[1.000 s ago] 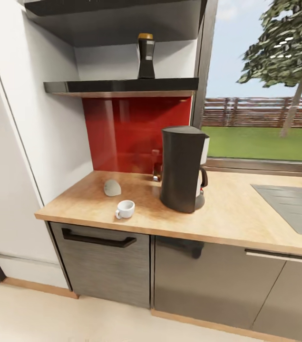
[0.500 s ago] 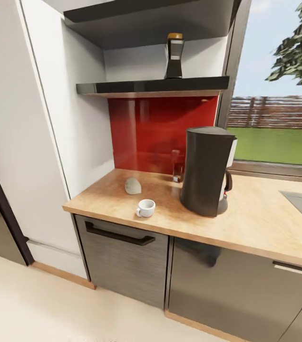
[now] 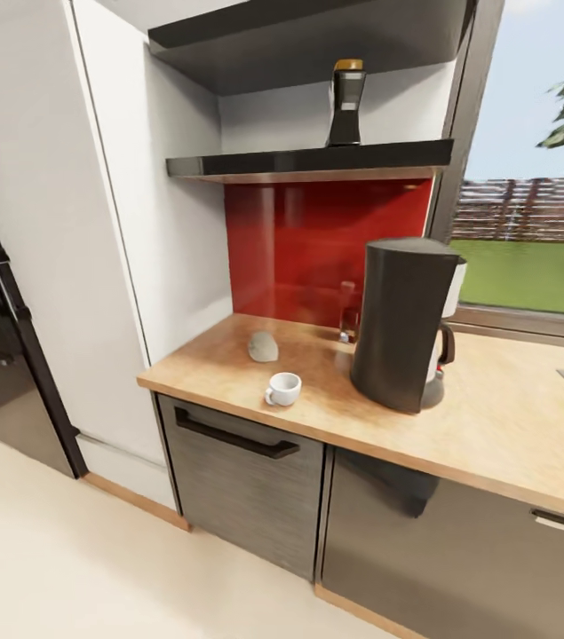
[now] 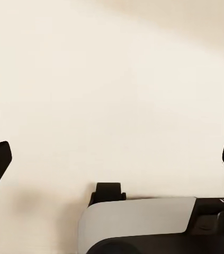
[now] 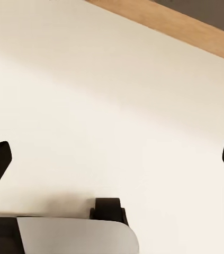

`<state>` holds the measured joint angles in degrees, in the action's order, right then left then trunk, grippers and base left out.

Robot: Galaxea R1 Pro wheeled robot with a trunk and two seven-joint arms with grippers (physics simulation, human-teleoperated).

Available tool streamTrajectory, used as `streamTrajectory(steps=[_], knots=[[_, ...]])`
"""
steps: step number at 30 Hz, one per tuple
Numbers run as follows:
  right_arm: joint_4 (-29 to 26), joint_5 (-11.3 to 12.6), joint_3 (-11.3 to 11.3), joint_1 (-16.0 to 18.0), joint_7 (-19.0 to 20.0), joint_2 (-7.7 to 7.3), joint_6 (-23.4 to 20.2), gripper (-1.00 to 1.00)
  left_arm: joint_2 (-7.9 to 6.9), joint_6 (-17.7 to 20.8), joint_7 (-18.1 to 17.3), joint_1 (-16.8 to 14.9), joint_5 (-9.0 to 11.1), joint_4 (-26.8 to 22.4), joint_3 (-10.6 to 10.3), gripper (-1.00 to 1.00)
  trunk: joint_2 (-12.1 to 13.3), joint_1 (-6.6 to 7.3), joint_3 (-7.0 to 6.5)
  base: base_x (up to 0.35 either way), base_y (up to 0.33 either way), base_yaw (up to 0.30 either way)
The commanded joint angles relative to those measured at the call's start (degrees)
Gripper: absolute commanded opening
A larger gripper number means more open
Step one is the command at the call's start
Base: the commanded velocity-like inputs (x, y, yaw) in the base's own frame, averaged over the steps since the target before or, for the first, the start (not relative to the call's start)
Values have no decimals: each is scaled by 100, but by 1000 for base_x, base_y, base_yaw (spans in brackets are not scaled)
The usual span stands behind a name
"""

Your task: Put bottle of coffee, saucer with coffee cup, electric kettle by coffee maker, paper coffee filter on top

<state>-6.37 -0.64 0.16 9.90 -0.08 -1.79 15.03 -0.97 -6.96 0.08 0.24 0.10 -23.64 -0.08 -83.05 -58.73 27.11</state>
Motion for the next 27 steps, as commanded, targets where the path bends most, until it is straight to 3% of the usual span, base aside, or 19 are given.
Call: streamTrajectory(steps=[1, 11, 21, 27], knots=[[5, -6, 1, 3, -1, 0, 17, 100, 0, -7, 1, 2, 1, -9, -1, 100, -3, 0, 5, 0, -287, 199], [5, -6, 5, 3, -1, 3, 17, 100, -6, -7, 0, 2, 6, -11, 4, 100, -3, 0, 5, 0, -108, 242], [5, -6, 6, 3, -1, 11, 19, 100, -8, -7, 0, 2, 7, -17, 11, 100, -3, 0, 2, 0, -6, 70], [5, -6, 7, 3, -14, 19, 25, 100, -9, -13, -1, 2, 8, -19, 16, 100, -3, 0, -1, 0, -1, 206]])
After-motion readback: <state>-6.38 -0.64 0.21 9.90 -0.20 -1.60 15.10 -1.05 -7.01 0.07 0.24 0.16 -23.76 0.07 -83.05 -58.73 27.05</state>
